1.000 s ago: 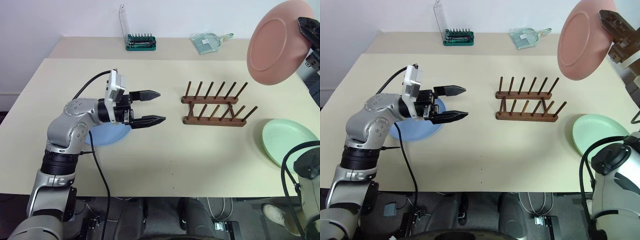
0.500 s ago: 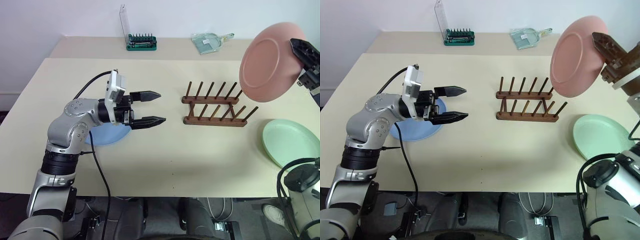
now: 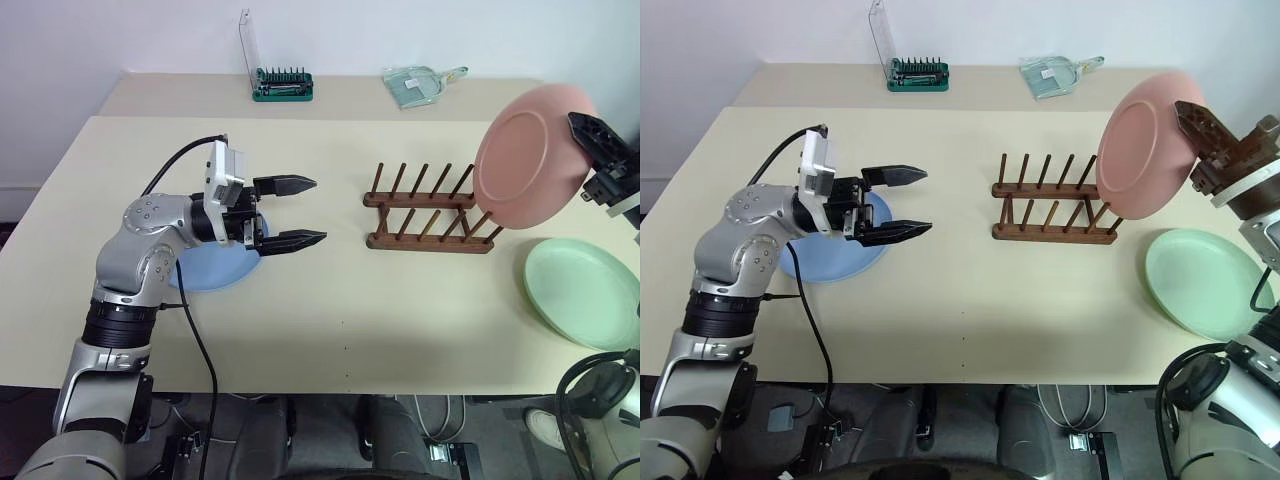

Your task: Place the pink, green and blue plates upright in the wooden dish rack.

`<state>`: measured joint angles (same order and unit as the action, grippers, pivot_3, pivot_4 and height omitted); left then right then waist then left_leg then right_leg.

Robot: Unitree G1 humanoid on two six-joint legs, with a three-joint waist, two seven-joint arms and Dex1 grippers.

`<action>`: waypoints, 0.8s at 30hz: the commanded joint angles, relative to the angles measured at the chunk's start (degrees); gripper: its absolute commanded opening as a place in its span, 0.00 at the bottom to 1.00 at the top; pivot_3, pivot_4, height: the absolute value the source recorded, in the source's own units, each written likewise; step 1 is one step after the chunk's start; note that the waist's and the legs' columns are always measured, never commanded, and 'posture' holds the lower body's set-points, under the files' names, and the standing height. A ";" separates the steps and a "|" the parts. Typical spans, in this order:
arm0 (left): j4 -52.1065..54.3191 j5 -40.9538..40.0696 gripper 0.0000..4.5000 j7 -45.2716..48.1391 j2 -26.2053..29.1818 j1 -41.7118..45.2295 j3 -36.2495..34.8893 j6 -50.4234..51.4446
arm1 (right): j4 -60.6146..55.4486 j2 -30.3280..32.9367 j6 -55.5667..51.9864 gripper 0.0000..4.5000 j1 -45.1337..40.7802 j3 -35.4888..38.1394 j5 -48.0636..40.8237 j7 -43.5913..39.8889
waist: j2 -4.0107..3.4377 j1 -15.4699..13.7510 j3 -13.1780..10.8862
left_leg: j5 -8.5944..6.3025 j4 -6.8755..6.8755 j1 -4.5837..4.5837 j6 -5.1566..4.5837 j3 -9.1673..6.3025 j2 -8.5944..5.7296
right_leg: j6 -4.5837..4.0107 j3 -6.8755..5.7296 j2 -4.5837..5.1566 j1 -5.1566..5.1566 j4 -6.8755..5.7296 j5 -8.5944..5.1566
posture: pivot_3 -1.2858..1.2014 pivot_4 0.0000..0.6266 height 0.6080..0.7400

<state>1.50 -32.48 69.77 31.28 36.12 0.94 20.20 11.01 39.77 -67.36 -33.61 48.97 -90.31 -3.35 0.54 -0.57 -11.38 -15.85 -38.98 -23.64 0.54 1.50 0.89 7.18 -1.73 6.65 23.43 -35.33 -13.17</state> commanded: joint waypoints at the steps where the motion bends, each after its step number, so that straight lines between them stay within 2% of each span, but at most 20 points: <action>1: 0.32 0.49 1.00 0.44 0.45 1.10 -0.63 -1.56 | -2.07 0.43 2.44 0.01 1.42 -1.03 -0.37 -2.86 | 0.00 0.01 0.00 | 0.00 0.00 0.00 0.00 0.00 0.00 | 0.00 0.00 0.00 0.00 0.00 0.00 | 0.52 0.24 1.00; 4: -0.01 0.67 1.00 -0.17 -0.12 1.15 -0.89 -2.04 | -3.44 0.51 4.32 0.01 3.28 -3.45 2.62 -6.52 | 0.00 0.03 0.00 | 0.00 0.00 0.00 0.00 0.00 0.00 | 0.00 0.00 0.00 0.00 0.00 0.00 | 0.52 0.24 1.00; 5: -0.09 0.64 1.00 -0.42 -0.24 1.34 -0.93 -1.90 | -3.43 0.52 4.53 0.08 3.59 -4.06 2.83 -7.22 | 0.00 0.03 0.00 | 0.00 0.00 0.00 0.00 0.00 0.01 | 0.00 0.00 0.00 0.00 0.01 0.00 | 0.52 0.24 1.00; 8: 0.13 0.68 1.00 -0.68 -0.28 1.40 -0.89 -1.82 | -3.60 0.65 5.05 0.35 4.52 -5.78 3.61 -9.16 | 0.00 0.03 0.00 | 0.00 0.00 0.00 -0.01 0.00 0.01 | 0.00 0.00 0.00 0.01 0.00 0.00 | 0.52 0.24 1.00; 14: 0.93 0.55 1.00 -1.20 -0.22 0.80 -0.80 -1.58 | -4.02 1.48 9.32 1.00 4.09 -6.14 6.55 -9.93 | 0.00 -0.07 0.00 | 0.00 -0.01 0.00 -0.01 0.00 0.00 | 0.00 0.00 0.00 0.00 0.00 0.00 | 0.52 0.24 1.00; 17: 1.05 0.45 1.00 -1.24 -0.24 0.73 -0.58 -1.42 | -7.10 2.52 15.53 1.00 5.11 -5.98 12.13 -14.08 | 0.00 -0.08 0.00 | -0.01 -0.01 0.00 -0.01 -0.01 0.00 | 0.00 0.00 0.00 0.01 0.01 0.00 | 0.52 0.24 1.00; 21: 0.92 0.37 1.00 -0.96 -0.31 0.79 -0.29 -1.19 | -10.66 2.51 18.52 1.00 7.55 -5.09 13.68 -17.96 | 0.00 -0.06 0.00 | -0.01 0.01 0.00 -0.01 -0.01 0.00 | 0.01 -0.01 -0.01 0.01 0.01 -0.01 | 0.52 0.24 1.00; 24: 0.70 0.55 1.00 -0.63 -0.25 0.88 0.07 -1.14 | -13.32 3.84 22.38 1.00 10.50 -5.98 19.31 -21.02 | 0.00 -0.11 0.00 | -0.01 0.00 0.00 -0.01 -0.01 0.01 | 0.01 -0.01 -0.01 0.01 0.00 0.00 | 0.52 0.24 1.00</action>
<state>0.87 -31.76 68.67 30.92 36.15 1.31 19.37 0.31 41.76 -47.63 -23.81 42.11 -73.59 -22.34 0.54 -0.68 -11.38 -15.85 -38.99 -23.64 0.53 1.49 0.90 7.19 -1.73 6.65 23.44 -35.32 -13.17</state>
